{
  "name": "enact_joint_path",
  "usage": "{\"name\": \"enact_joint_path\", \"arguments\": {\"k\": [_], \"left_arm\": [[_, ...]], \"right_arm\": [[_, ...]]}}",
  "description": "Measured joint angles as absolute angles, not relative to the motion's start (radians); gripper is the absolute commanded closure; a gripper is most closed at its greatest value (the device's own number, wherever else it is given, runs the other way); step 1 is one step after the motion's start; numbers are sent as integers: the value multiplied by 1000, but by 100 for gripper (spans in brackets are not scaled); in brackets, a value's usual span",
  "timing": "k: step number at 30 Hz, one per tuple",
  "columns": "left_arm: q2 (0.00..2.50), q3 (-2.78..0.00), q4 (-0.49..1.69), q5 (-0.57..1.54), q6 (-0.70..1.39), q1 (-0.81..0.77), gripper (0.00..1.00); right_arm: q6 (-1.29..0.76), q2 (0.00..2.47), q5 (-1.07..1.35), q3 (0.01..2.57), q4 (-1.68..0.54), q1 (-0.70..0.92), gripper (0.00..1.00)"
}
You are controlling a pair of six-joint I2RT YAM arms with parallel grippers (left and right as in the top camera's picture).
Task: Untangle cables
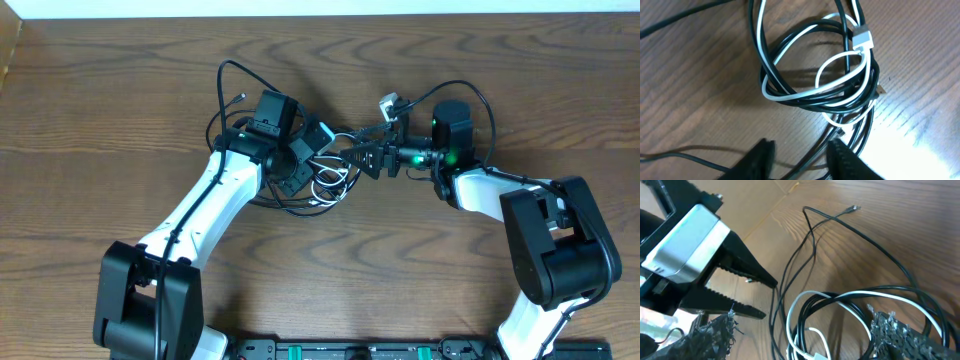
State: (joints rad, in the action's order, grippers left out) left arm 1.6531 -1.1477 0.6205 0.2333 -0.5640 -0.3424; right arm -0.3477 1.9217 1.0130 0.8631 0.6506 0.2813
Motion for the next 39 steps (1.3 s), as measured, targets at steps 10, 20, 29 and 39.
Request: {"name": "enact_joint_path", "arguments": {"k": [10, 20, 29, 39], "left_arm": [[1653, -1148, 591, 288, -442, -343, 91], [1653, -1148, 483, 294, 115, -344, 92], [1653, -1148, 509, 270, 264, -344, 92], [1654, -1132, 489, 233, 390, -343, 71]], "right_arm": [[-368, 1922, 916, 863, 627, 281, 13], [-441, 1922, 805, 863, 601, 279, 12], [-445, 1922, 789, 863, 600, 279, 11], [-445, 1922, 758, 863, 601, 279, 10]]}}
